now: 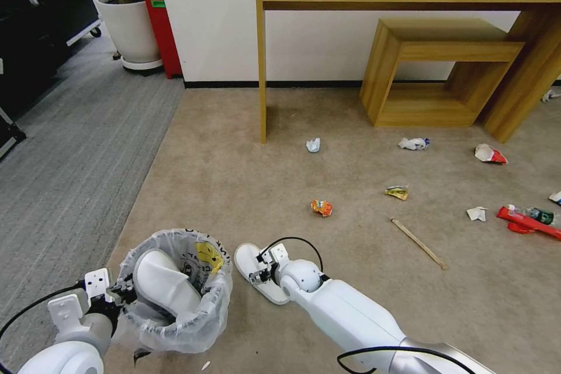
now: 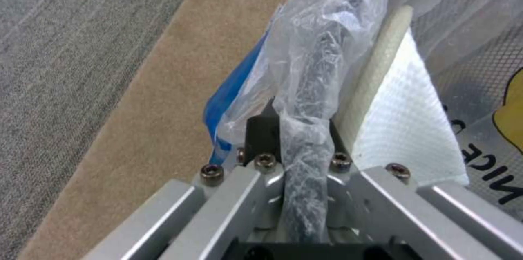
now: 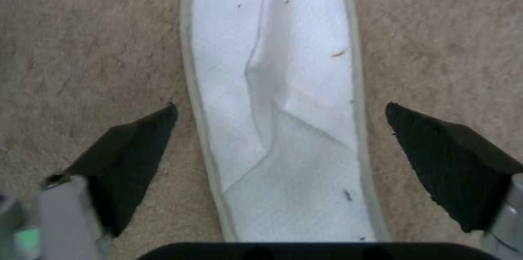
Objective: Pick up the trash bin and place the garbage on the floor into it.
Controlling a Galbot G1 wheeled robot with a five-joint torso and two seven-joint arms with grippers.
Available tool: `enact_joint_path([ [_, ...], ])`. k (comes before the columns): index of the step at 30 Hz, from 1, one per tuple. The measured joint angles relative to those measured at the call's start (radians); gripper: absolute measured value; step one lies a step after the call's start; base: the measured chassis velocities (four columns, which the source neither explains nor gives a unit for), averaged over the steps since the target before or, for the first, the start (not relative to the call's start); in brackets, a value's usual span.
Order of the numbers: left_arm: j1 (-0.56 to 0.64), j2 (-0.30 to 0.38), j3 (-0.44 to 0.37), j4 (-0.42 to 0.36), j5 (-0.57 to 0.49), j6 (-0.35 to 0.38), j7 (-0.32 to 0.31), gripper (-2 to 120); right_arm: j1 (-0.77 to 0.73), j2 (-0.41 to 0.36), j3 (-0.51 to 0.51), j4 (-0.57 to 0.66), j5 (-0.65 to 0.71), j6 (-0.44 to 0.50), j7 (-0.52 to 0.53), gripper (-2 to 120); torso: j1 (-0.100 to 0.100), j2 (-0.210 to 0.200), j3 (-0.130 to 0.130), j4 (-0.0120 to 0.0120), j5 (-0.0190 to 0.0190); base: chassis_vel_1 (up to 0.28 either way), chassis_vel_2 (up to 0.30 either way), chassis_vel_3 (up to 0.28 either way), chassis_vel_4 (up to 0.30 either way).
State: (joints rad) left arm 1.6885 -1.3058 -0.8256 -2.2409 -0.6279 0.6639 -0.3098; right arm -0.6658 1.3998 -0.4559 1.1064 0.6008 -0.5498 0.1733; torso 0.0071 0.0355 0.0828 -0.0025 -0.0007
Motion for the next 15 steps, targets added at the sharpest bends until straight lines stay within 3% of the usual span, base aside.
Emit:
enact_joint_path([
  [6,-0.001,-0.001,0.002,-0.004,0.000,-0.001,0.000,1,0.006,0.022,-0.033,-0.061,0.000,0.052,-0.004,76,0.000,0.000,0.000,0.0000,0.0000,0.000,0.000,0.000,0.000],
  [13,0.003,0.000,0.001,-0.008,0.000,-0.005,0.004,1,0.026,0.051,-0.074,-0.123,-0.010,0.141,-0.031,75,0.000,0.000,0.000,0.0001,0.0001,0.000,0.000,0.000,0.000],
  [15,0.003,0.000,0.000,-0.009,0.000,-0.006,0.004,1,0.028,0.055,-0.078,-0.130,-0.015,0.152,-0.039,80,0.000,0.000,0.000,0.0001,0.0001,0.000,0.000,0.000,0.000],
])
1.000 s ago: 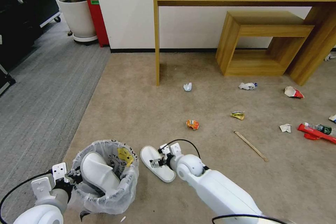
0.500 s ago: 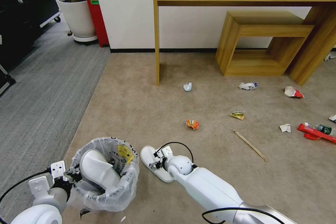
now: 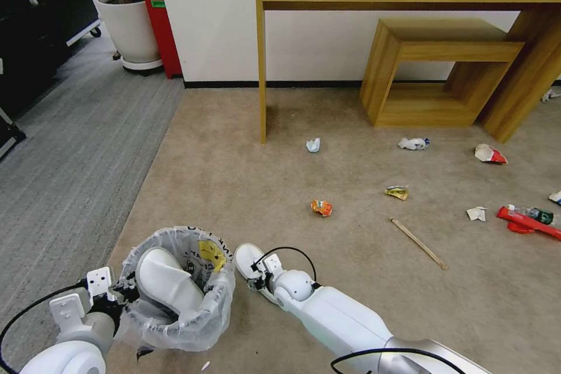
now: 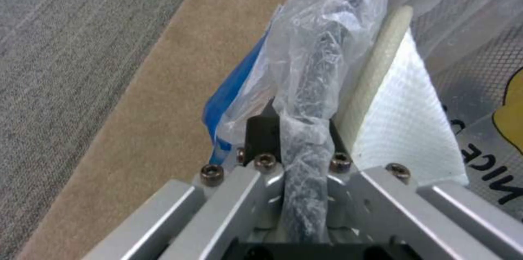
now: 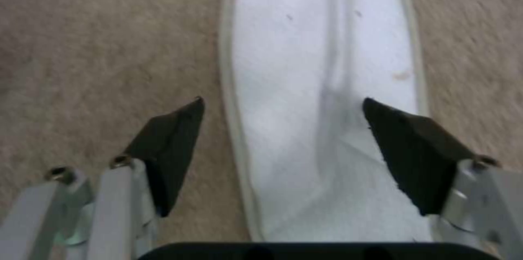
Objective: Pick up the trash bin and place the garbage on the floor into it.
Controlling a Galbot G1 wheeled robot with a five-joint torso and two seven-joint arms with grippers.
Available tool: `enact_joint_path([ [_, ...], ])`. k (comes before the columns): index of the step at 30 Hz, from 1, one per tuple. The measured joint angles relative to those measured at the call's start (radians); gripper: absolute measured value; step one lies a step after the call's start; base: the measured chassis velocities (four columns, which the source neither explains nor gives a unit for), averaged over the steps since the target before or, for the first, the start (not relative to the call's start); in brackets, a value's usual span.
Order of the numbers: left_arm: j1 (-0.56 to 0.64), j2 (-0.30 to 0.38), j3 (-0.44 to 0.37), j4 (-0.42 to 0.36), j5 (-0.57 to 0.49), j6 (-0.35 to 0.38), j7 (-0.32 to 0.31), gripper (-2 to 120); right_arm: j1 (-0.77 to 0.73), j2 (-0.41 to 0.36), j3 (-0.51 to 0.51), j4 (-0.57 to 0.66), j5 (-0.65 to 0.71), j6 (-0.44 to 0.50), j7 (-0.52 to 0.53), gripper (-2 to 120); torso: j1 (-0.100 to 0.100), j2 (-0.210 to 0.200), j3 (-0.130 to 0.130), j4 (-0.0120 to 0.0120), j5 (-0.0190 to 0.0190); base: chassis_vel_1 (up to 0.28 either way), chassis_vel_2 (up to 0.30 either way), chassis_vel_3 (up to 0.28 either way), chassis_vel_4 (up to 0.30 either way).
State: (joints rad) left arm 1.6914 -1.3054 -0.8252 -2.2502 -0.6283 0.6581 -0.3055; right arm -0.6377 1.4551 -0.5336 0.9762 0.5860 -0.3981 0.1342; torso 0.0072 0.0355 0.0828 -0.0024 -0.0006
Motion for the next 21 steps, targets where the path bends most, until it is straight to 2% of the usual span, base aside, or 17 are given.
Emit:
enact_joint_path([
  [2,-0.001,0.002,-0.001,-0.001,-0.002,-0.002,0.000,1,0.003,0.006,-0.005,-0.010,-0.004,0.021,-0.009,86,0.000,0.000,0.000,0.0000,0.0000,0.000,0.000,0.000,0.000],
  [4,-0.002,0.002,-0.001,-0.001,-0.002,-0.002,0.000,1,0.004,0.007,-0.007,-0.015,-0.007,0.027,-0.012,86,0.000,0.000,0.000,0.0000,0.0000,0.000,0.000,0.000,0.000],
  [9,-0.005,0.001,0.000,0.003,-0.002,-0.003,0.002,1,0.007,0.009,-0.012,-0.039,-0.019,0.064,-0.022,76,0.000,0.000,0.000,-0.0001,0.0000,0.000,0.000,0.000,0.000],
  [12,-0.007,0.000,0.003,0.005,-0.002,-0.003,0.002,1,0.012,0.012,-0.015,-0.062,-0.027,0.090,-0.026,62,0.000,0.000,0.000,-0.0001,-0.0001,0.000,0.000,0.000,0.000],
  [13,-0.007,0.000,0.003,0.005,-0.002,-0.003,0.002,1,0.012,0.012,-0.015,-0.062,-0.027,0.090,-0.026,62,0.000,0.000,0.000,-0.0001,-0.0001,0.000,0.000,0.000,0.000],
  [17,-0.009,-0.001,0.006,0.004,-0.002,-0.004,0.002,1,0.017,0.020,-0.019,-0.079,-0.030,0.105,-0.033,43,0.000,0.000,0.000,0.0000,0.0000,0.000,0.000,0.000,0.000],
  [19,-0.009,-0.001,0.006,0.003,-0.002,-0.004,0.002,1,0.018,0.021,-0.020,-0.083,-0.030,0.107,-0.033,41,0.000,0.000,0.000,-0.0001,0.0000,0.000,0.000,0.000,0.000],
  [21,-0.009,-0.001,0.006,0.002,-0.002,-0.004,0.003,1,0.020,0.025,-0.023,-0.095,-0.034,0.112,-0.036,30,0.000,0.000,0.000,-0.0001,0.0000,0.000,0.000,0.000,0.000],
])
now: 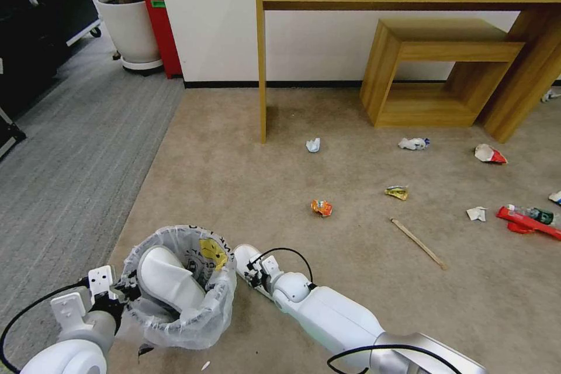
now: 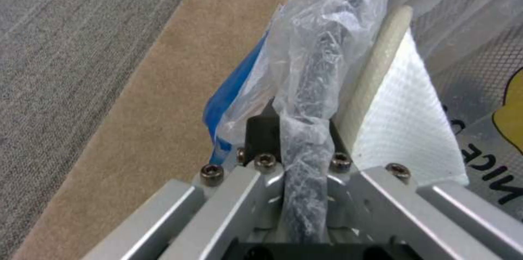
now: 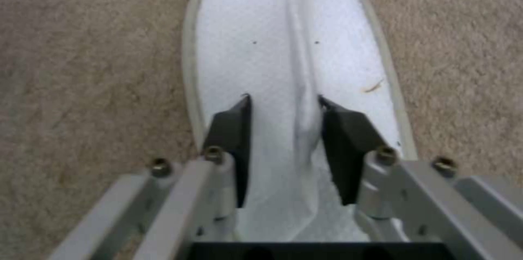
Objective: Pick up the trash bin and place the garbage on the floor into it.
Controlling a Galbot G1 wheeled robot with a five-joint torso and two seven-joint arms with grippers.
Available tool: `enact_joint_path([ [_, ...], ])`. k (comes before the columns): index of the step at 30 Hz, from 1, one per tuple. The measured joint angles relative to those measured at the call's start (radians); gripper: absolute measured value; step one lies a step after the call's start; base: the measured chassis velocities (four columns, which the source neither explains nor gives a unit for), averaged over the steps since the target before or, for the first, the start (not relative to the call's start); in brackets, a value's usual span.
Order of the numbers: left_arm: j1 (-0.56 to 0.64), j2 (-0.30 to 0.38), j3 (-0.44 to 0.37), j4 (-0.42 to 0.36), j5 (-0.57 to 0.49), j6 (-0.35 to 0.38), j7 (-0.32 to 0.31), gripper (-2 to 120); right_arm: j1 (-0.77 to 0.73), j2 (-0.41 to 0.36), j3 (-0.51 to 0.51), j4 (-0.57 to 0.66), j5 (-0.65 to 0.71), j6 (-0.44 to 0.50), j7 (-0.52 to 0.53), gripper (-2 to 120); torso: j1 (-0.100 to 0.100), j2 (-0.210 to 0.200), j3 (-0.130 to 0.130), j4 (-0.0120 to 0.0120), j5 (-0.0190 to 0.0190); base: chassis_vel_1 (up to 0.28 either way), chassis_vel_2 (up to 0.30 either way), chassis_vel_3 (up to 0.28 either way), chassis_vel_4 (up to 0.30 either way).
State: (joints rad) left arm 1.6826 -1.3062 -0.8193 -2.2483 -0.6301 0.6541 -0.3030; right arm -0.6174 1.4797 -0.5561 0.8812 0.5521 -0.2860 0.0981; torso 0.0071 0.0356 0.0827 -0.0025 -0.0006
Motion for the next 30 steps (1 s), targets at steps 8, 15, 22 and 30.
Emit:
enact_joint_path([
  [8,-0.004,0.006,-0.003,0.008,0.000,-0.001,0.000,1,-0.004,-0.032,0.003,0.046,0.006,0.016,-0.005,2,0.000,0.000,0.000,0.0001,0.0002,0.000,0.000,0.000,0.000],
  [15,-0.013,0.010,-0.002,0.023,0.001,-0.002,-0.001,1,-0.037,-0.124,0.047,0.203,0.044,0.049,-0.008,0,0.000,0.000,0.000,0.0000,0.0000,0.000,0.000,0.000,0.000],
  [22,-0.029,0.017,0.014,0.045,0.005,-0.002,-0.004,1,-0.104,-0.295,0.152,0.475,0.096,0.140,-0.029,0,0.000,0.000,0.000,0.0002,0.0002,0.000,0.000,0.000,0.000],
  [30,-0.032,0.015,0.034,0.044,0.014,0.000,-0.005,1,-0.207,-0.472,0.319,0.736,0.140,0.286,-0.161,0,0.000,0.000,0.000,-0.0001,0.0005,0.000,0.000,0.000,0.000],
])
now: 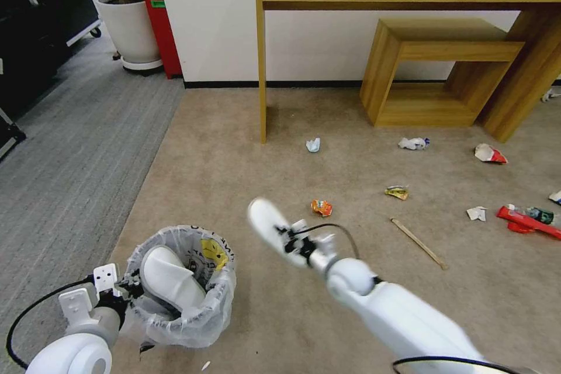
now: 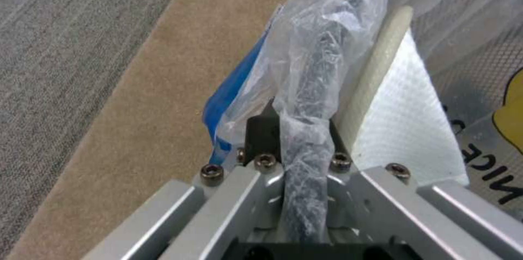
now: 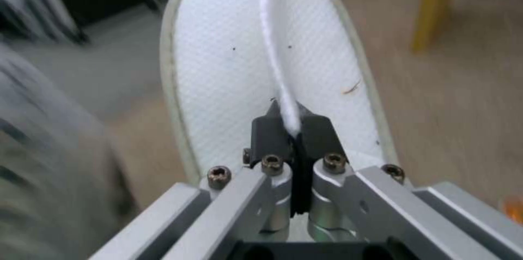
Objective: Pick up the trash bin and place the garbage on the floor into it.
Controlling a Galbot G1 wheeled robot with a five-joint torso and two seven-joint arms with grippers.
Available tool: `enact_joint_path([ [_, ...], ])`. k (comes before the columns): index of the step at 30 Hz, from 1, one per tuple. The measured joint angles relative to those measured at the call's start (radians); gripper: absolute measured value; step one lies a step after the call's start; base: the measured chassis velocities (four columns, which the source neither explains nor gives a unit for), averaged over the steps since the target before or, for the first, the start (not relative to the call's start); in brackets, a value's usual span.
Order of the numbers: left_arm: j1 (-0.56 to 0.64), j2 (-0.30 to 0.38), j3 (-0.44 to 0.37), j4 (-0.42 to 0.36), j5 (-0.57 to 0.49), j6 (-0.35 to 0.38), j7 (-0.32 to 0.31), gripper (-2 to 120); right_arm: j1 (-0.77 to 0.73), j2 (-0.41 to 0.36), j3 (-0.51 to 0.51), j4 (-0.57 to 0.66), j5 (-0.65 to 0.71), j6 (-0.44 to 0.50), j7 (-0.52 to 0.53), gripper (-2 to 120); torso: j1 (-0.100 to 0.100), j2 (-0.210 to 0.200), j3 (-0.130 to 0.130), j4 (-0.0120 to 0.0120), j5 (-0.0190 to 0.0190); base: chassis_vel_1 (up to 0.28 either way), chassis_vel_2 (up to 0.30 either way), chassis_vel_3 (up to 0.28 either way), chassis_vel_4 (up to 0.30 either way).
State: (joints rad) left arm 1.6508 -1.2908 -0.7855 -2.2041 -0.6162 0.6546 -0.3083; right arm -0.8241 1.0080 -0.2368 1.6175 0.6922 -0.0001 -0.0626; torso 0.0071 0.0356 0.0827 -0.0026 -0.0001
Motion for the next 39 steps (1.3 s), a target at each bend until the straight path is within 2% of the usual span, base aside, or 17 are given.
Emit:
enact_joint_path([
  [5,0.007,-0.004,0.006,-0.013,0.004,0.002,-0.001,1,-0.019,-0.044,0.057,0.139,0.087,0.090,-0.103,0,0.000,0.000,0.000,0.0003,-0.0003,0.000,0.000,0.000,0.000],
  [13,0.025,-0.016,0.016,-0.054,0.005,0.010,-0.001,1,-0.005,-0.053,0.054,0.238,0.198,0.201,-0.236,0,0.000,0.000,0.000,0.0002,-0.0004,0.000,0.000,0.000,0.000],
  [18,0.037,-0.022,0.019,-0.076,0.003,0.014,-0.002,1,0.028,-0.036,0.014,0.239,0.230,0.242,-0.297,0,0.000,0.000,0.000,0.0003,-0.0004,0.000,0.000,0.000,0.000],
  [27,0.056,-0.042,0.023,-0.116,0.001,0.021,-0.002,1,0.123,0.033,-0.116,0.197,0.283,0.278,-0.375,0,0.000,0.000,0.000,0.0002,-0.0006,0.000,0.000,0.000,0.000],
  [33,0.055,-0.047,0.017,-0.124,-0.002,0.023,-0.002,1,0.186,0.133,-0.232,0.107,0.308,0.301,-0.411,0,0.000,0.000,0.000,0.0003,-0.0005,0.000,0.000,0.000,0.000],
  [39,0.053,-0.050,0.006,-0.128,-0.010,0.024,-0.002,1,0.207,0.191,-0.316,0.040,0.312,0.314,-0.422,0,0.000,0.000,0.000,0.0002,-0.0006,0.000,0.000,0.000,0.000],
])
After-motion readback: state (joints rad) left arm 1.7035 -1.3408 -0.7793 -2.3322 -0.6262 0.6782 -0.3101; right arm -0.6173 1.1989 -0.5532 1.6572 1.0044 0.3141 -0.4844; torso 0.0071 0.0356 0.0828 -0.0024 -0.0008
